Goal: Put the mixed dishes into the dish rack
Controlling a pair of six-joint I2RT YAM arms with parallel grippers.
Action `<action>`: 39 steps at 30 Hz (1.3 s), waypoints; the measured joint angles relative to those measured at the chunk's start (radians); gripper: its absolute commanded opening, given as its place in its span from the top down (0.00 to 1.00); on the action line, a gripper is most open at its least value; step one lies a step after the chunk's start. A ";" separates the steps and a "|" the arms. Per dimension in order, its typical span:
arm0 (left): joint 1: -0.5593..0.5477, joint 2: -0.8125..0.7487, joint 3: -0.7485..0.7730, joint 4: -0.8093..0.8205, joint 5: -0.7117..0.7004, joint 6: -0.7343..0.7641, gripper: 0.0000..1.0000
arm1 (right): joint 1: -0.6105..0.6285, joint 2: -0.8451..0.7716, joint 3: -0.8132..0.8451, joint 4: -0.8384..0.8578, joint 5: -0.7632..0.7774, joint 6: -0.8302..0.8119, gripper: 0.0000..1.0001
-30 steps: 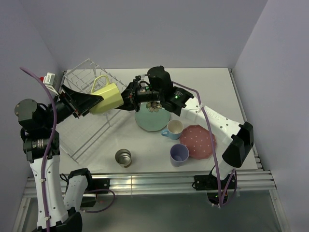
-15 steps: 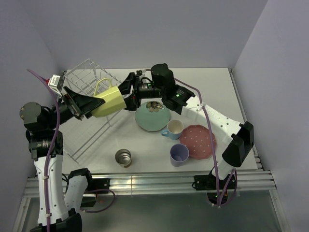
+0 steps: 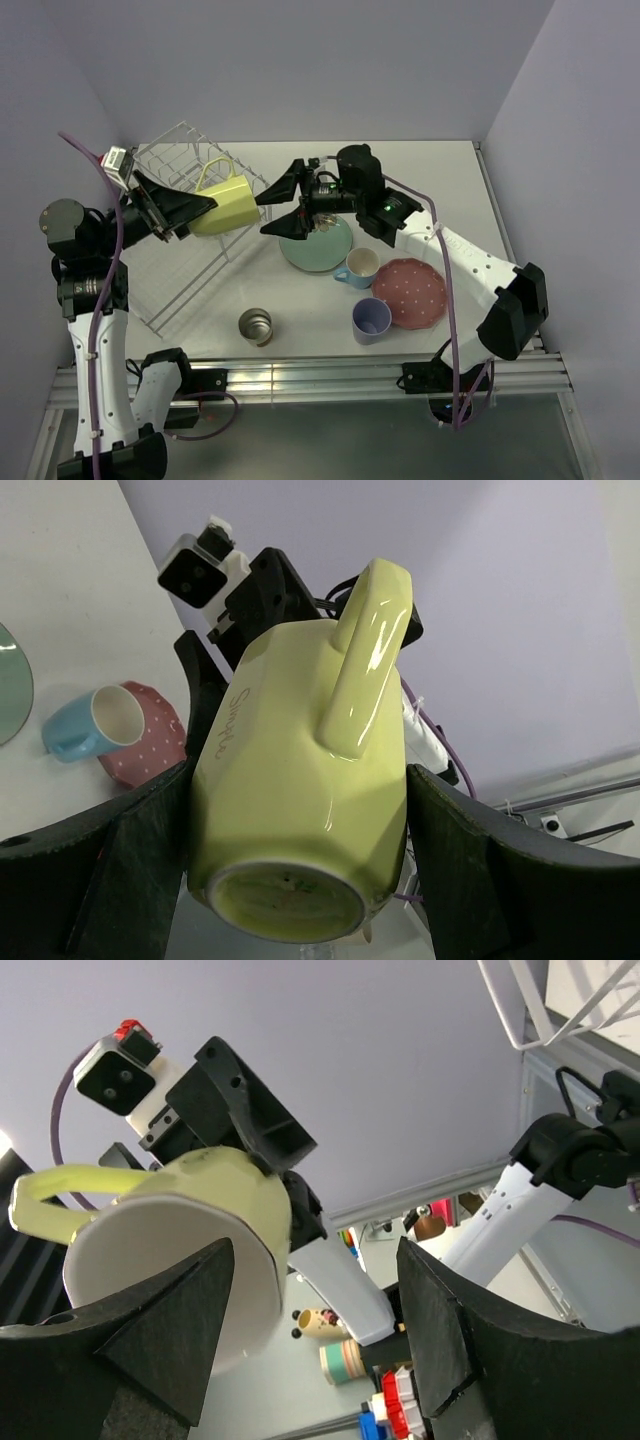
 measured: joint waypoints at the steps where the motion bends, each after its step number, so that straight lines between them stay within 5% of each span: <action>1: 0.000 0.006 0.011 -0.012 -0.003 0.011 1.00 | -0.010 -0.012 -0.011 -0.006 -0.003 -0.006 0.26; 13: 0.030 0.124 0.258 -0.286 -0.174 0.204 1.00 | -0.243 -0.291 -0.231 -0.172 -0.015 -0.207 0.27; 26: 0.163 0.385 0.616 -0.642 -0.624 0.405 1.00 | -0.249 -0.245 -0.109 -0.583 -0.044 -0.706 0.28; 39: 0.212 0.400 0.657 -1.057 -1.071 0.455 1.00 | -0.248 -0.269 -0.067 -0.701 -0.027 -0.875 0.28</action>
